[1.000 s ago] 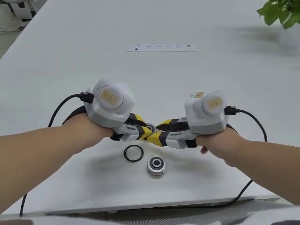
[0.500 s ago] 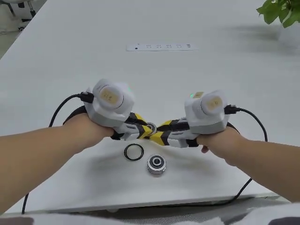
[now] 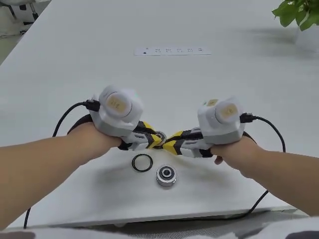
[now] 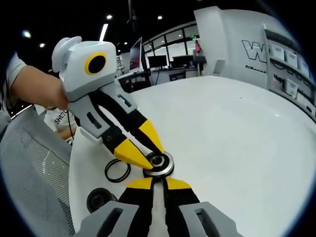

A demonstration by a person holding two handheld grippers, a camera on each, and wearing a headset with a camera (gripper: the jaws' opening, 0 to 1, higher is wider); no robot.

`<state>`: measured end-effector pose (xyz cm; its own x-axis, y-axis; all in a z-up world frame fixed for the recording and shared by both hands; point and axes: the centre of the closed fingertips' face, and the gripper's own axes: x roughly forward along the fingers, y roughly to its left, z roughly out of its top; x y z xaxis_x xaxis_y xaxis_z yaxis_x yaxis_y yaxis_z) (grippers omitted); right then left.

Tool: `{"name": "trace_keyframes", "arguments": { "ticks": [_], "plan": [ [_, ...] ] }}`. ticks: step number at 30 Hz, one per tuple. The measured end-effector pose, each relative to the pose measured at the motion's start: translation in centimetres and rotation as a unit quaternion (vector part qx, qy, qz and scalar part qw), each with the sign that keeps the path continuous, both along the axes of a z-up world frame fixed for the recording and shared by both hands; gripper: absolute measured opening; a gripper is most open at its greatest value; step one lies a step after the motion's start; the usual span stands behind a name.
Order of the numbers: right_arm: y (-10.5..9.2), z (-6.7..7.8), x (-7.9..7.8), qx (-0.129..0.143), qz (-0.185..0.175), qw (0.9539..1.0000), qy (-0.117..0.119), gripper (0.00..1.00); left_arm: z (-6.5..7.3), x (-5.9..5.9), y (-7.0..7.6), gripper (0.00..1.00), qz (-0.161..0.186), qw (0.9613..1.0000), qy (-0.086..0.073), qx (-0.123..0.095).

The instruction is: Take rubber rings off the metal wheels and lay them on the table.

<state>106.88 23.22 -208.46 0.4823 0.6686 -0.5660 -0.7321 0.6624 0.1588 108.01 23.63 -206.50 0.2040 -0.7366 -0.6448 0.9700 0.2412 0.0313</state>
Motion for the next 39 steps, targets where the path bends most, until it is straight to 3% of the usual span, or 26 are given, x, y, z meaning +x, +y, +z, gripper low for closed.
{"name": "trace_keyframes", "arguments": {
  "ticks": [15, 21, 31, 39],
  "plan": [
    [-0.8, 0.1, 0.4, 0.021, -0.037, 0.9988, 0.023, 0.00, -0.1, 0.2, 0.0, 0.08, 0.006, 1.0000, -0.002, -0.002],
    [-1.1, 0.7, 0.9, 0.064, -0.077, 0.9941, 0.041, 0.00, -0.2, 0.3, 0.0, 0.08, 0.010, 0.9999, -0.002, -0.003],
    [-0.4, 1.7, 0.5, 0.091, -0.086, 0.9912, 0.042, 0.00, -0.3, 0.4, -0.1, 0.08, 0.012, 0.9999, -0.004, -0.001],
    [-0.5, 1.8, 0.6, 0.085, -0.092, 0.9913, 0.042, 0.00, -0.4, 0.5, -0.1, 0.08, 0.016, 0.9999, -0.004, 0.000]
  ]
}}
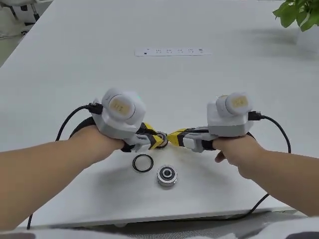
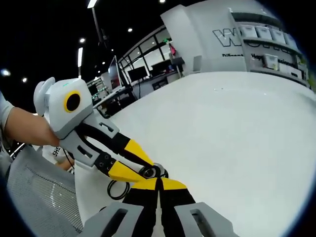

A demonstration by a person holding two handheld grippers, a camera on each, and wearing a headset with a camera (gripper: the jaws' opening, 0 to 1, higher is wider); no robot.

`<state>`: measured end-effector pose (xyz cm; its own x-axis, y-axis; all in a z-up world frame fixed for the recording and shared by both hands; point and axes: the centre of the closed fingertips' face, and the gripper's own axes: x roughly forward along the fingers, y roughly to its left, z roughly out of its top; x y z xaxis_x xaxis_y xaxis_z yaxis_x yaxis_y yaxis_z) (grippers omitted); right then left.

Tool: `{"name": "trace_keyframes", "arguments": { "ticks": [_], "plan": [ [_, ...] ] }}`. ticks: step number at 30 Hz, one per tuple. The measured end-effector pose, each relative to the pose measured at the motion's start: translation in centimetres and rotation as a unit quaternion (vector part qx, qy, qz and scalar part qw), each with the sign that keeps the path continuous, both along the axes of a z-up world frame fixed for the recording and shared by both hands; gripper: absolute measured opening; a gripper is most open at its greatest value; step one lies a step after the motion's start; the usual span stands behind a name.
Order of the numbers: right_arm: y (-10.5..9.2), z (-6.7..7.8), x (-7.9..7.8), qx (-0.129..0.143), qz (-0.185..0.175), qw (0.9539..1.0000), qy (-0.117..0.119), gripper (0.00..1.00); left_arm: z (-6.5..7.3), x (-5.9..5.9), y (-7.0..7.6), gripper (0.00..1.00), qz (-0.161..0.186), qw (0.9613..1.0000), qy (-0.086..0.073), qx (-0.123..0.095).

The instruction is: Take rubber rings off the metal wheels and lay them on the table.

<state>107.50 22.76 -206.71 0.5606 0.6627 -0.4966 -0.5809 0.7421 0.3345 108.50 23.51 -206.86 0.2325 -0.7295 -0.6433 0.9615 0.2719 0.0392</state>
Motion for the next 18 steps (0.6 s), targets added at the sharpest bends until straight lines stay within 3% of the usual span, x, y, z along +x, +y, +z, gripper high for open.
{"name": "trace_keyframes", "arguments": {
  "ticks": [4, 18],
  "plan": [
    [0.40, 0.12, -0.06, -0.009, 0.016, 0.9998, -0.011, 0.00, 0.00, -0.03, -0.02, 0.08, 0.001, 1.0000, 0.000, 0.003],
    [0.83, 0.04, 0.06, -0.007, 0.024, 0.9996, -0.015, 0.00, 0.04, -0.16, 0.02, 0.08, 0.000, 1.0000, -0.001, 0.007]
  ]
}}
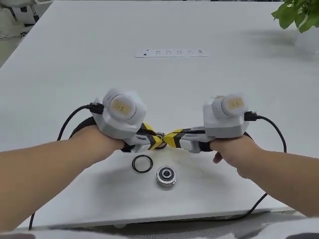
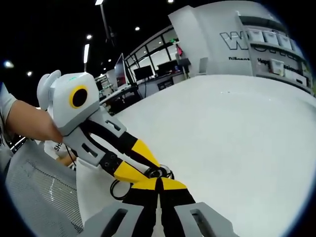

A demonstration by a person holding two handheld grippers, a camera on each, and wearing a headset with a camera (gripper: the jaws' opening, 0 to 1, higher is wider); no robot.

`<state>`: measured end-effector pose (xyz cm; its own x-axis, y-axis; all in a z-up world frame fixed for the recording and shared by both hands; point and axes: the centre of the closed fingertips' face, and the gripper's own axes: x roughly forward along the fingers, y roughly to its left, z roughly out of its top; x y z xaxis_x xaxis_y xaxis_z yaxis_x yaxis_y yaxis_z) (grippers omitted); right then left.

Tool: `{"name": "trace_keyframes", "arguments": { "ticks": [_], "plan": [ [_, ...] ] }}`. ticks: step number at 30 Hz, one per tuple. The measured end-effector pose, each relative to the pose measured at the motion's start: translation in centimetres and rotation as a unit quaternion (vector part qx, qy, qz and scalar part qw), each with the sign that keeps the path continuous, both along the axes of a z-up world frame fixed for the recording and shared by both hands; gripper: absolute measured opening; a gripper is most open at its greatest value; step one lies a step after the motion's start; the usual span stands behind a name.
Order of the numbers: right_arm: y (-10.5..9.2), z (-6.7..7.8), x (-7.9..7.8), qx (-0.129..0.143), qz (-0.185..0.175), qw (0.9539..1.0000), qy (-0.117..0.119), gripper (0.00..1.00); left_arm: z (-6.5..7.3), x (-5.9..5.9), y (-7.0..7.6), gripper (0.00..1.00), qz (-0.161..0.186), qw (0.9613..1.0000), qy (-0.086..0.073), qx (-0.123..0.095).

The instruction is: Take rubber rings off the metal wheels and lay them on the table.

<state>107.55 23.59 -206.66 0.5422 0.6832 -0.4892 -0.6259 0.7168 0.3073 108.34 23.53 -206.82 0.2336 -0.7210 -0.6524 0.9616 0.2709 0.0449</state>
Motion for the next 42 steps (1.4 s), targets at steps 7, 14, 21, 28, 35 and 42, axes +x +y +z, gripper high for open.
{"name": "trace_keyframes", "arguments": {
  "ticks": [7, 14, 21, 28, 35, 42],
  "plan": [
    [0.3, 0.3, -0.1, 0.010, 0.007, 0.9999, -0.002, 0.00, 0.0, 0.0, 0.0, 0.08, -0.003, 1.0000, 0.000, 0.001],
    [0.3, 0.5, -0.2, 0.016, 0.013, 0.9998, -0.006, 0.00, 0.0, 0.0, 0.0, 0.08, -0.004, 1.0000, 0.001, 0.002],
    [0.5, 0.9, -0.5, 0.024, 0.020, 0.9995, -0.007, 0.00, 0.0, -0.1, 0.0, 0.08, -0.004, 1.0000, 0.001, 0.002],
    [0.6, 1.0, -0.7, 0.023, 0.020, 0.9995, -0.009, 0.00, 0.0, 0.0, 0.0, 0.08, -0.001, 1.0000, 0.002, 0.001],
    [0.4, 0.8, -0.5, 0.019, 0.011, 0.9997, -0.007, 0.00, 0.0, 0.1, 0.0, 0.08, 0.003, 1.0000, -0.001, 0.007],
    [0.1, 1.0, -0.3, 0.021, 0.004, 0.9997, -0.007, 0.00, 0.1, 0.0, 0.0, 0.09, -0.012, 0.9996, -0.006, 0.025]
  ]
}}
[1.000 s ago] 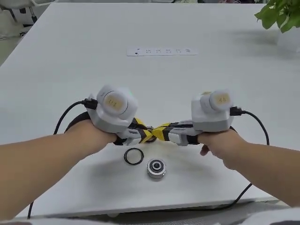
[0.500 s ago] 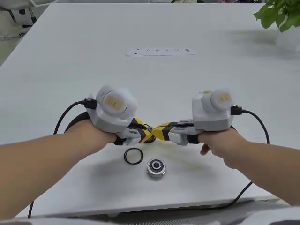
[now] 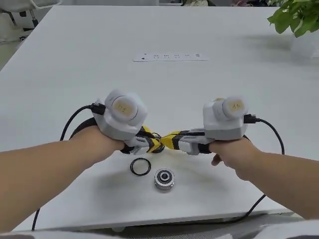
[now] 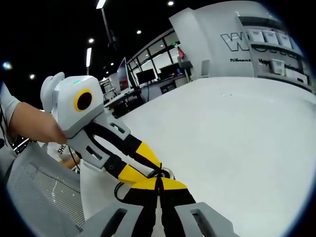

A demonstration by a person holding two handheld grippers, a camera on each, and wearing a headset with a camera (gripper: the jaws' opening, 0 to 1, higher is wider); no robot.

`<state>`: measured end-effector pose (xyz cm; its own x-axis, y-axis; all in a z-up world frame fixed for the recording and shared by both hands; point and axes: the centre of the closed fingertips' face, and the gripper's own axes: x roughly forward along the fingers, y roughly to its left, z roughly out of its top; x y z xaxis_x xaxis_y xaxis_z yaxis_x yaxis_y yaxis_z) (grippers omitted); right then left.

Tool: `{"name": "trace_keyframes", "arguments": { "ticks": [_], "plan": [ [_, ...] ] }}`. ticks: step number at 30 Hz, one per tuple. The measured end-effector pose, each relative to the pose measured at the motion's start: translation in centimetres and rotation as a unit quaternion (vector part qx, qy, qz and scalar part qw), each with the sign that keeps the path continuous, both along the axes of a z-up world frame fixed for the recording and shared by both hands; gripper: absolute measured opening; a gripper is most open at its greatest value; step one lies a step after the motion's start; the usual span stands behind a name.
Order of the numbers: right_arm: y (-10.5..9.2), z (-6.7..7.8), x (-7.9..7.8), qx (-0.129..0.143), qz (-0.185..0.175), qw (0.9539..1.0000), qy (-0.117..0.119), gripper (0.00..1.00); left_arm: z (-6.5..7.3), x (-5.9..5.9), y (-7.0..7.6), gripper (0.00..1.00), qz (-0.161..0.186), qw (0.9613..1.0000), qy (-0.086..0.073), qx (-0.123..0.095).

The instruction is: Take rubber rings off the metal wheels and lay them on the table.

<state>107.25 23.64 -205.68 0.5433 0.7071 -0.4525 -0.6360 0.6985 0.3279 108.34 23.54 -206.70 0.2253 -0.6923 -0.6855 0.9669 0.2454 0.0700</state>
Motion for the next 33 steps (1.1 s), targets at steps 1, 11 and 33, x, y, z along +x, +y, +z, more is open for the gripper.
{"name": "trace_keyframes", "arguments": {
  "ticks": [1, 11, 33],
  "plan": [
    [0.0, 0.1, 0.0, 0.001, -0.001, 1.0000, -0.001, 0.00, 0.1, -0.1, 0.0, 0.10, -0.002, 1.0000, 0.000, 0.000],
    [0.1, 0.9, -0.3, 0.013, -0.004, 0.9999, -0.001, 0.00, 1.8, -1.0, 0.5, 0.19, -0.012, 0.9997, 0.005, -0.018],
    [0.3, 3.1, -0.7, 0.048, -0.005, 0.9988, -0.005, 0.00, 7.3, -3.2, 2.6, 0.38, -0.012, 0.9961, 0.002, -0.087]
  ]
}}
